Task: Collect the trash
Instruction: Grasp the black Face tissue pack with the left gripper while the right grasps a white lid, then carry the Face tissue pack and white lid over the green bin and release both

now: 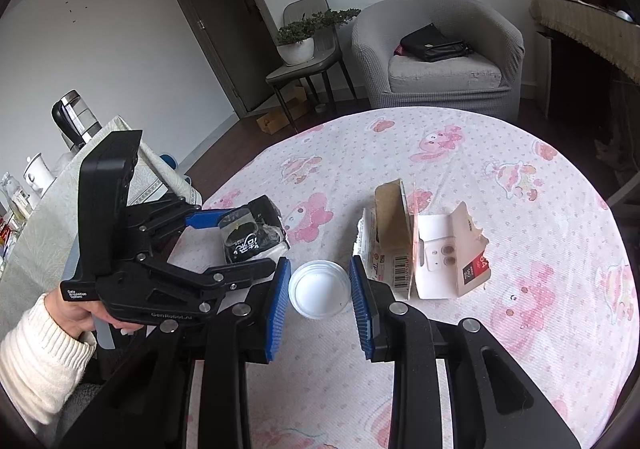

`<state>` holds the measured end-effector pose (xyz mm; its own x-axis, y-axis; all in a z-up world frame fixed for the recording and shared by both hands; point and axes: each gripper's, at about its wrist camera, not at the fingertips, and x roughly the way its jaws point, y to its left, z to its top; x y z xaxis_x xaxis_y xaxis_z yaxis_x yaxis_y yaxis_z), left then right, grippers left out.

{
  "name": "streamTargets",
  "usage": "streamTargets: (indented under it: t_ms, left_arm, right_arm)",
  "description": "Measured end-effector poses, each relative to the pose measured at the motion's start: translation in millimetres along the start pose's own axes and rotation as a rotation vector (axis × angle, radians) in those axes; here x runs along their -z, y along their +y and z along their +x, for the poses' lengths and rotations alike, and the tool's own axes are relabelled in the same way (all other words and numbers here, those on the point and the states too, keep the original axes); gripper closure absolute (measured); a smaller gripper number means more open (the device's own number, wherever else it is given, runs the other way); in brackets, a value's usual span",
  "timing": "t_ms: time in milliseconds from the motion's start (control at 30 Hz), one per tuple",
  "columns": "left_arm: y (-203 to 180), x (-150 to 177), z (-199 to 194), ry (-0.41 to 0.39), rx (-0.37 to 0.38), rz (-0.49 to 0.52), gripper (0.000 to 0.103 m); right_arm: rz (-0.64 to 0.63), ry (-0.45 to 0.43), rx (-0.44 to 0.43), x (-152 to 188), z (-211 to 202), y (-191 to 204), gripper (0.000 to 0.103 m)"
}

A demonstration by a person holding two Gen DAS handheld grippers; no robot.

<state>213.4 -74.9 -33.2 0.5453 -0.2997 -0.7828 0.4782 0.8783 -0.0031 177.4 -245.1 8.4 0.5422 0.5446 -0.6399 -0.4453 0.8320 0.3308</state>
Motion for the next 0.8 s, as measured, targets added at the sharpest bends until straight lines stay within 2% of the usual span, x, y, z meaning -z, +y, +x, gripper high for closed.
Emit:
streamTargets:
  t_ms: [133,233,467,800]
  left_arm:
    - [8,15,-24,-0.015,-0.017,-0.06,0.027]
    - [17,29,-46,-0.031,-0.062,-0.098,0.027]
    - [60,61,-93,-0.072,-0.128,-0.267,0.027]
    - [122,112,-126,-0.095,-0.2,-0.453,0.027]
  right_arm:
    - [-0.021,-0.004,-0.009,-2,3,20,0.073]
    - [-0.031,-0.004,-0.016,-5,9,34,0.073]
    - [-0.085,0.009,-0.056,-12,29,74,0.073]
    - [-0.14,0.014,-0.124,-29,62,134,0.073]
